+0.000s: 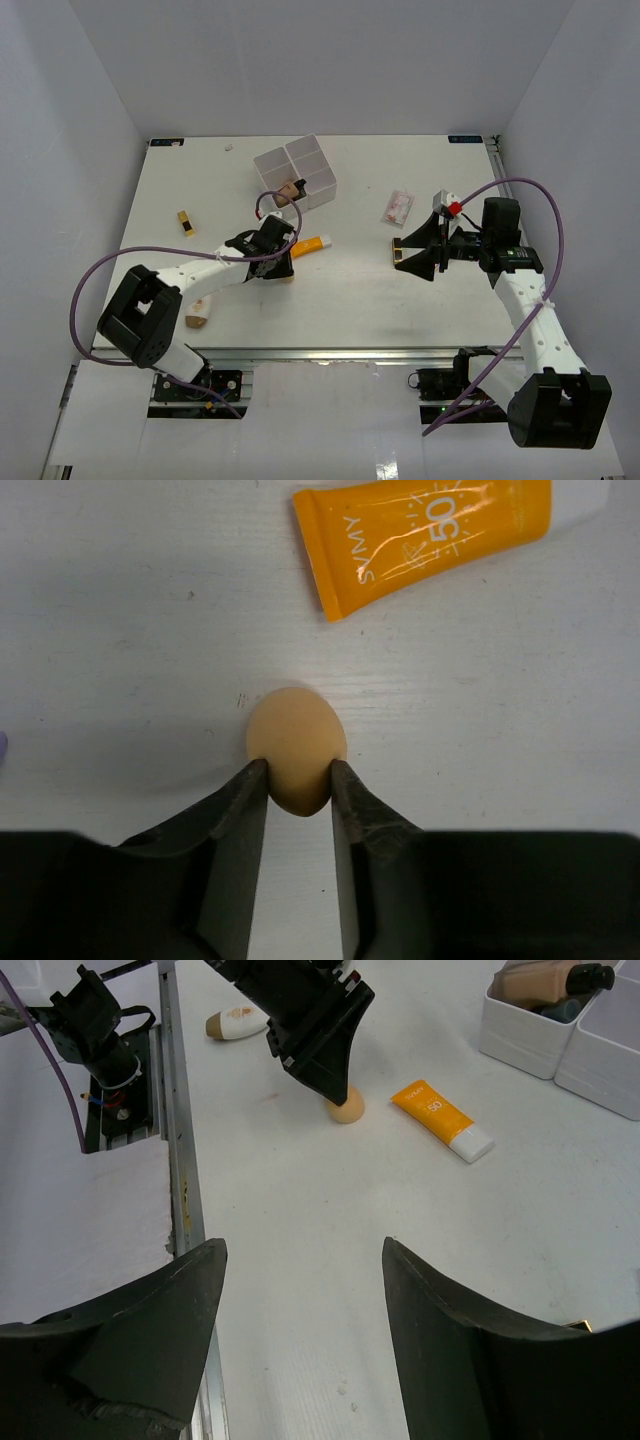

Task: Organize the makeup

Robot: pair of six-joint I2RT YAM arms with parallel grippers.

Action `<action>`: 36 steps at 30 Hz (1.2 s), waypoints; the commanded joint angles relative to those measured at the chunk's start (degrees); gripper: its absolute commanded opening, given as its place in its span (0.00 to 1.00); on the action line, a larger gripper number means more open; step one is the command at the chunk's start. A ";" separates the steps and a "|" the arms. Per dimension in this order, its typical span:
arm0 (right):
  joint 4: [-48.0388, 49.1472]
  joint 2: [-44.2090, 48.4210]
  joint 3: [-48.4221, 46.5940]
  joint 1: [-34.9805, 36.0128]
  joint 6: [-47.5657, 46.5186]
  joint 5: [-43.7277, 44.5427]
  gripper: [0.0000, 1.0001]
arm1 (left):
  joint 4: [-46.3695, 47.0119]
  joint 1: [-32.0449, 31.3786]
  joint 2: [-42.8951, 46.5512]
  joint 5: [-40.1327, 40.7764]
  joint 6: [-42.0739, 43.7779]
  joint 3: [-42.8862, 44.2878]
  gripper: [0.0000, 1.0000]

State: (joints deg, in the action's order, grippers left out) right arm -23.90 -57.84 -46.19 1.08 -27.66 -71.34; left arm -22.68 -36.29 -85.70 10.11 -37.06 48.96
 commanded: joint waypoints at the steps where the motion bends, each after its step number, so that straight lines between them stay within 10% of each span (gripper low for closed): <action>1: 0.70 0.89 0.22 -0.38 -0.03 -2.22 0.70 | -0.08 -0.27 -1.12 3.69 1.24 2.51 0.35; 8: 0.70 1.60 0.40 -2.59 0.23 -2.95 0.70 | -0.47 -0.39 1.68 2.37 3.40 3.71 0.00; 15: 0.70 2.47 0.49 -2.93 0.32 -3.46 0.70 | -3.17 -0.61 7.45 4.85 9.06 14.20 0.00; 36: 0.70 1.59 0.85 -3.36 0.15 -2.84 0.70 | -5.62 12.72 -24.23 6.86 28.36 52.11 0.00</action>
State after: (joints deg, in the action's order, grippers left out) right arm -23.90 -55.88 -45.89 -1.87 -27.44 -73.08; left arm -27.26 -26.03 -110.06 17.43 -11.41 97.62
